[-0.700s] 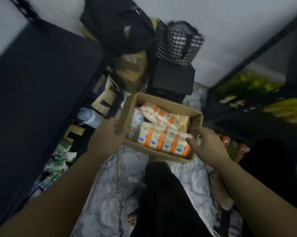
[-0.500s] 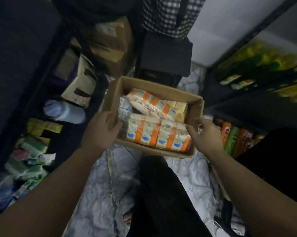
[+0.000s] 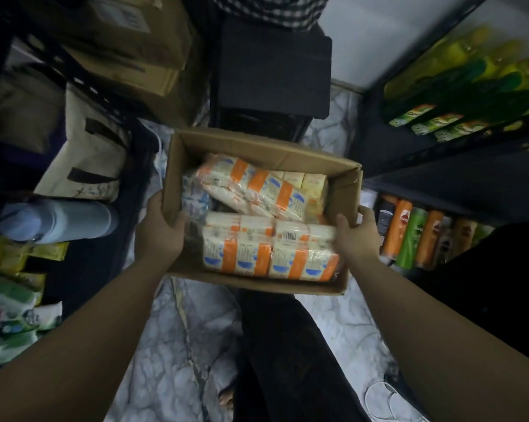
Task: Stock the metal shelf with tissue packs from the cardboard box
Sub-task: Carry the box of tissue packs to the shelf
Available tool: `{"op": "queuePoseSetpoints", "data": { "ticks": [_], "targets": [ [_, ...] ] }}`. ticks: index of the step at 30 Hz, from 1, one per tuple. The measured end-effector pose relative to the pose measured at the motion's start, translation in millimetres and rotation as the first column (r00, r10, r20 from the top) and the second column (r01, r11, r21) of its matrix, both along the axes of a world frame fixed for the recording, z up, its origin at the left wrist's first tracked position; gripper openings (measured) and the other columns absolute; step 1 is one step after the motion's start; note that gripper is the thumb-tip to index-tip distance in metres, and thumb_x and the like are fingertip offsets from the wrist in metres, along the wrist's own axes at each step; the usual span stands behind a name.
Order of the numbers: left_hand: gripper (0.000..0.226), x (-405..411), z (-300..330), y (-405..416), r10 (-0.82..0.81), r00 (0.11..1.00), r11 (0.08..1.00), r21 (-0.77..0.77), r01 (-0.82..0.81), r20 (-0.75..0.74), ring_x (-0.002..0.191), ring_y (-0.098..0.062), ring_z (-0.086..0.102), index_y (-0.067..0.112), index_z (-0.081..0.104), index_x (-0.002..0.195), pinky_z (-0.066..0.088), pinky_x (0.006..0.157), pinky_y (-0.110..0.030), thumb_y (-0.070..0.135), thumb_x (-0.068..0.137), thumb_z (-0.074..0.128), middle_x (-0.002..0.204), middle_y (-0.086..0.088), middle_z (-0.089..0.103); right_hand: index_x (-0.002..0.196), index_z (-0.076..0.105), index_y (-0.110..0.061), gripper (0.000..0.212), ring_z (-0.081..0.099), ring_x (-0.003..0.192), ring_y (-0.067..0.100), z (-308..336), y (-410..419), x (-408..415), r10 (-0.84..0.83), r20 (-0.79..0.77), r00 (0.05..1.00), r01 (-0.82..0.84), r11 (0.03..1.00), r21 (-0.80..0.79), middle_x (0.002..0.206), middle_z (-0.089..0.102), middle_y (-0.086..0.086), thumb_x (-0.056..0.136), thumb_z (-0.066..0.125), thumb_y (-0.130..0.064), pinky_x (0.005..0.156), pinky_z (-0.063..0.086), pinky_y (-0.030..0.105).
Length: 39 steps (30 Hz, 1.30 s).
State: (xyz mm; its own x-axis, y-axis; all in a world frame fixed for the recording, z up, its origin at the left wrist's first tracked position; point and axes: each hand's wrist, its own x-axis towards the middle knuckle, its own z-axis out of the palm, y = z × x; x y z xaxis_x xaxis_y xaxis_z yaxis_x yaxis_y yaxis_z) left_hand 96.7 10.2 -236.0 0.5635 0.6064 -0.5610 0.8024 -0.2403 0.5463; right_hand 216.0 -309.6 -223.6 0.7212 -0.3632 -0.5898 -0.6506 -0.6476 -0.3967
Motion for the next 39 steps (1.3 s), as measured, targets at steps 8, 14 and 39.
{"op": "queuePoseSetpoints", "data": {
  "ticks": [8, 14, 39],
  "targets": [
    [0.041, -9, 3, 3, -0.037, 0.997, 0.996, 0.089, 0.031, 0.07, 0.12, -0.036, 0.061, 0.019, 0.058, 0.147, 0.049, 0.093, -0.04, 0.023, 0.106, 0.054, 0.133, -0.013, 0.069, 0.137, 0.062, -0.027, 0.034, 0.066, 0.095, 0.026, 8, 2, 0, -0.053, -0.029, 0.998, 0.051, 0.997, -0.055, 0.117, 0.069, 0.003, 0.104, 0.054, -0.028, 0.077, 0.057, 0.04],
    [0.043, -40, 31, -6, 0.058, 0.998, 0.998, 0.012, -0.058, -0.028, 0.127, -0.034, 0.058, 0.024, 0.054, 0.151, 0.049, 0.103, -0.044, 0.027, 0.108, 0.052, 0.142, -0.008, 0.064, 0.139, 0.064, -0.025, 0.036, 0.064, 0.113, 0.034, 32, -5, -13, 0.05, -0.042, 0.998, -0.054, 0.994, -0.098, 0.127, 0.069, 0.013, 0.105, 0.052, -0.024, 0.083, 0.044, 0.032],
    [0.037, -406, 155, -101, 0.82, 0.559, 0.57, 0.07, -0.819, -0.123, 0.112, -0.036, 0.067, 0.024, 0.067, 0.138, 0.04, 0.079, -0.029, 0.028, 0.104, 0.054, 0.118, -0.012, 0.075, 0.127, 0.071, -0.014, 0.03, 0.061, 0.091, 0.029, 159, 142, -153, 0.912, -0.016, 0.41, -0.912, 0.41, -0.004, 0.11, 0.074, 0.016, 0.104, 0.054, -0.022, 0.076, 0.04, 0.03]
  ]
}}
